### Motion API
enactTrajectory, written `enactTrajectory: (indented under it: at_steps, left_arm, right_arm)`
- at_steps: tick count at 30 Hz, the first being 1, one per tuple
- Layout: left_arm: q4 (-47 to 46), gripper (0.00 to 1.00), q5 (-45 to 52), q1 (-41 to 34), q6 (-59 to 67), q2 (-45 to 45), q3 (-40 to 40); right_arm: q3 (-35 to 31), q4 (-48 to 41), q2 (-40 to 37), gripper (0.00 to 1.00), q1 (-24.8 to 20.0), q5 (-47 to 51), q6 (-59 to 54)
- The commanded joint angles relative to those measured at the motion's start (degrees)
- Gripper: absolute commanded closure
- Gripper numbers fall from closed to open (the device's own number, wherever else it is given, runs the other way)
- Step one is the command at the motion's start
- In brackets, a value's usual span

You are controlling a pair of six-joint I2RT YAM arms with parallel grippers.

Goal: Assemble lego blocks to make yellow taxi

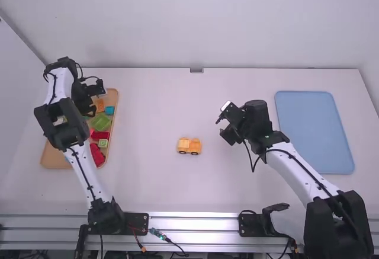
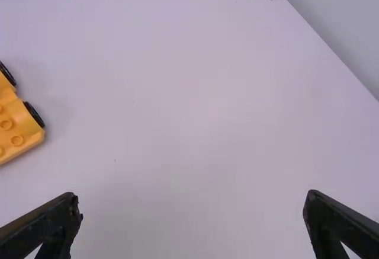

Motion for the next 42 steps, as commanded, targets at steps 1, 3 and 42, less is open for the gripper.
enactTrajectory:
  at_steps: [1, 3, 42]
  left_arm:
    - [-0.35, 0.07, 2.05, 0.15, 1.66, 0.35, -0.20]
    - [-0.55, 0.06, 2.71, 0.15, 2.34, 0.35, -0.22]
    - [2.93, 0.18, 1.14, -1.16, -2.73, 3.94, -0.22]
  right_arm:
    - [-0.26, 0.00, -0.59, 0.01, 0.04, -0.57, 0.59]
    - [-0.26, 0.11, -0.59, 0.01, 0.07, -0.55, 0.59]
    - [-0.26, -0.42, -0.59, 0.01, 0.76, -0.31, 0.35]
